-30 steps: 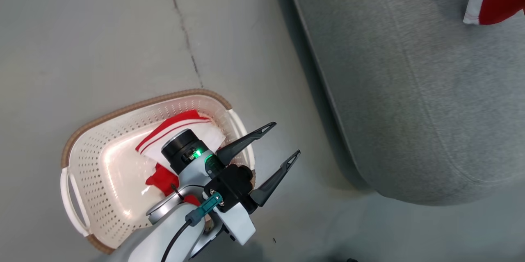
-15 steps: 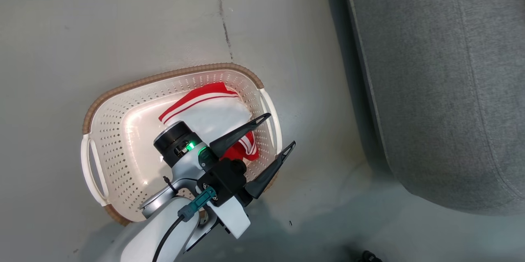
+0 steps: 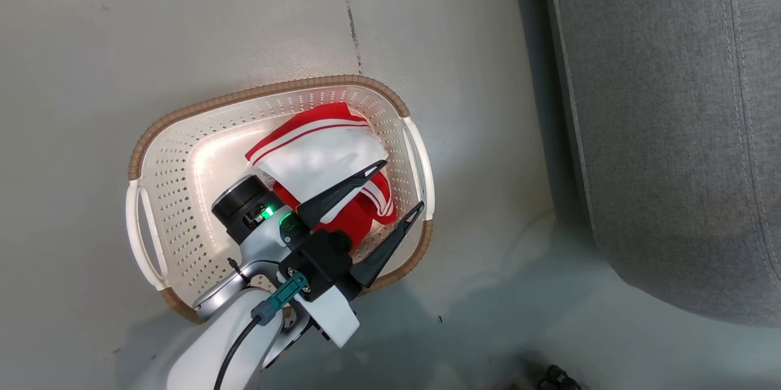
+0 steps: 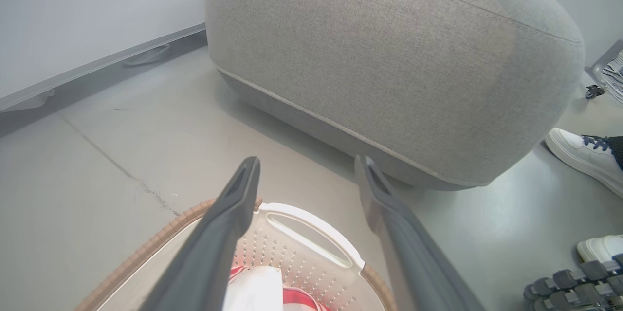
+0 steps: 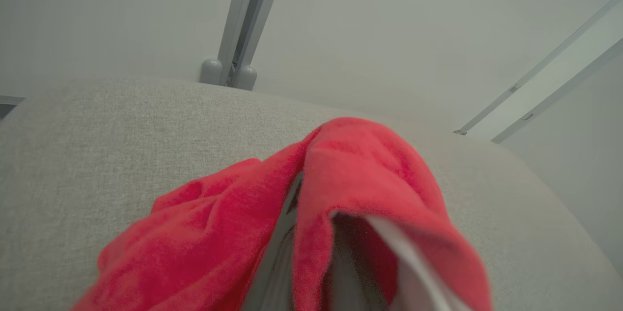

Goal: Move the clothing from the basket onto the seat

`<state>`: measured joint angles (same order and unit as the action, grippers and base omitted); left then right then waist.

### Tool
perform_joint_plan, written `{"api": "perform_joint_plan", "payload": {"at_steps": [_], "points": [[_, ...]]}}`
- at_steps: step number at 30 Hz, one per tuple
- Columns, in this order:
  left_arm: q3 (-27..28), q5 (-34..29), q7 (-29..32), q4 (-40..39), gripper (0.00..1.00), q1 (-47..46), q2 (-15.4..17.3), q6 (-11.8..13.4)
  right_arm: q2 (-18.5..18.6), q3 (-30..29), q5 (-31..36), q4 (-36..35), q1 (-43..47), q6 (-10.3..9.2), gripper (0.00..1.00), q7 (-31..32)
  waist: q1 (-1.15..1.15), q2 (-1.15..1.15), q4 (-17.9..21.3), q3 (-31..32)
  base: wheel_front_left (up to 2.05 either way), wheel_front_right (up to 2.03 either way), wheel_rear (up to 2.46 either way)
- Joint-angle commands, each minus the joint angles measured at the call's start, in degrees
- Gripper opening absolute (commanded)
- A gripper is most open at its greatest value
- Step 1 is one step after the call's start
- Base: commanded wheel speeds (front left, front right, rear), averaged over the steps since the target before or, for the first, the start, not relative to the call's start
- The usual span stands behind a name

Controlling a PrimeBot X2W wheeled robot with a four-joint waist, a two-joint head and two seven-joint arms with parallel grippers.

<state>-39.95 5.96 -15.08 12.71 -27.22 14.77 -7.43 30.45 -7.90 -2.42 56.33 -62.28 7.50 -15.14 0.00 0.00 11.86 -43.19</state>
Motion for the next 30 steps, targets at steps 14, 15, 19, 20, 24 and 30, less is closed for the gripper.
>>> {"api": "perform_joint_plan", "payload": {"at_steps": [14, 15, 19, 20, 24, 30], "points": [[-0.19, -0.91, -0.05, 0.64, 1.00, -0.15, -0.61, -0.07, -1.32, 5.10, -6.03, 14.68, -1.25, 0.00, 1.00, 1.34, 0.00, 0.00, -0.47, 2.38, 0.00, 0.00, 0.00], [-0.16, -0.87, -0.05, 0.75, 1.00, 0.02, -0.77, -0.07, -1.25, 5.62, -6.23, 14.88, -1.43, 0.00, 1.00, 1.26, 0.00, 0.00, -0.42, 2.66, 0.00, 0.00, 0.00], [-0.61, -0.77, -0.05, 0.99, 1.00, 0.59, -1.46, -0.07, -0.02, 5.64, -7.42, 16.08, -1.58, -0.01, 1.00, 1.71, 0.00, 0.00, -0.14, 4.34, 0.00, 0.00, 0.00], [-0.97, -1.39, -0.05, 0.99, 1.00, 0.45, -1.53, -0.07, -0.03, 5.76, -7.52, 16.23, -1.29, -0.01, 1.00, 1.80, 0.00, 0.00, -0.06, 4.93, 0.00, 0.00, 0.00], [-1.66, -1.97, -0.05, 1.69, 1.00, 0.52, -3.03, -0.07, 0.61, 7.12, -6.54, 16.97, 0.97, -0.01, 1.00, 2.41, 0.00, 0.00, 0.34, 8.84, 0.00, 0.00, 0.00], [-1.28, -0.64, -0.05, 2.12, 1.00, 2.57, -5.52, -0.07, 0.45, 10.50, -6.22, 17.33, 3.49, -0.01, 1.00, 5.09, 0.00, 0.00, 1.10, 15.27, 0.00, 0.00, 0.00]]}}
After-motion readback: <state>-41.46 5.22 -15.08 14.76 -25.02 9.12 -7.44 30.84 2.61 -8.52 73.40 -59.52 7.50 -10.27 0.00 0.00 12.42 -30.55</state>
